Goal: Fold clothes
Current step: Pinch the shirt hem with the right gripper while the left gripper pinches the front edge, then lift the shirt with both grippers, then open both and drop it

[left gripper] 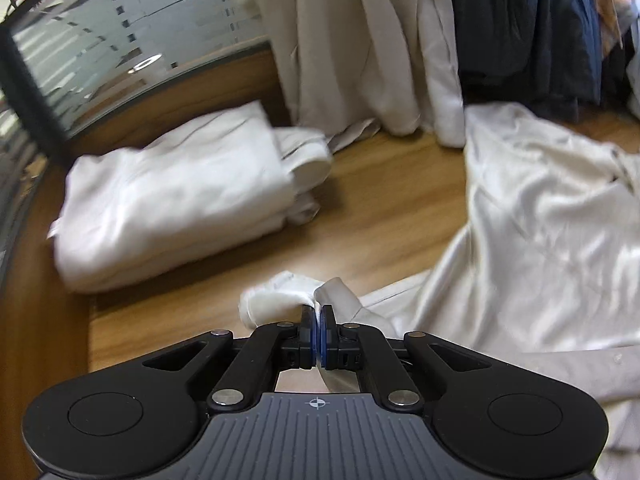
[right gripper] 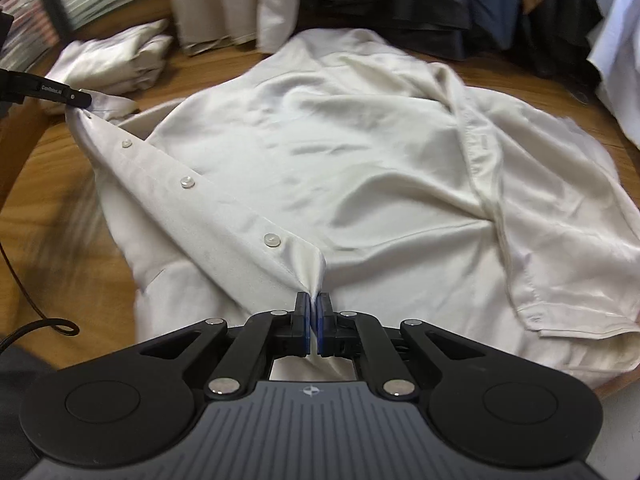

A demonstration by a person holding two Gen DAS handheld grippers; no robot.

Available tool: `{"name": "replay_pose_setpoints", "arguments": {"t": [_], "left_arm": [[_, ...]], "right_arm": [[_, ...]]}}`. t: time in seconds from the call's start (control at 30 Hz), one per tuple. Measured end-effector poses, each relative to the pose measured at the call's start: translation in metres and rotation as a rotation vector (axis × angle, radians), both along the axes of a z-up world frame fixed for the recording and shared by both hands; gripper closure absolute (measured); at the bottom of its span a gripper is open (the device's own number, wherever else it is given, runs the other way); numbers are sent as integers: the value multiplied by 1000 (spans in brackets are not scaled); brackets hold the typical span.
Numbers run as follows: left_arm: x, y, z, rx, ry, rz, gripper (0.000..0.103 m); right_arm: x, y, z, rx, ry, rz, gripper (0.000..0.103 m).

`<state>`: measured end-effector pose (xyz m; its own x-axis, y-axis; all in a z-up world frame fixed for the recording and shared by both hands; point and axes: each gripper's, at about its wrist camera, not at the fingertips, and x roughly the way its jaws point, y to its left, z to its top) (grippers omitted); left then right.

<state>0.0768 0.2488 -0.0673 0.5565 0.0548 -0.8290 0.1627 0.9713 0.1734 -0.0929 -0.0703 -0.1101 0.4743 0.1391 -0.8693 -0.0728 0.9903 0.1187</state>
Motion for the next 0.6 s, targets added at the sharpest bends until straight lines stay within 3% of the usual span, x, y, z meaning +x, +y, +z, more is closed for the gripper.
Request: {"name": "replay_pose_setpoints", "arguments": {"t": [0.1,0.23,0.43,0.6], "left_arm": [[-15,-1,-3,31,34,-15,99],[-32,-4,-6,12,14,-35,98],[-18,-24,24,-75,-180,-62,99],[26,-71,41,-171,-245,-175,99]], "right_arm": [[-7,4,2,0,8,27,100],[-16,0,7,-1,-2,34,100],[-21,-12,29,-73,-102,-32,100],[-23,-44,52,-155,-184,-177,101]]}}
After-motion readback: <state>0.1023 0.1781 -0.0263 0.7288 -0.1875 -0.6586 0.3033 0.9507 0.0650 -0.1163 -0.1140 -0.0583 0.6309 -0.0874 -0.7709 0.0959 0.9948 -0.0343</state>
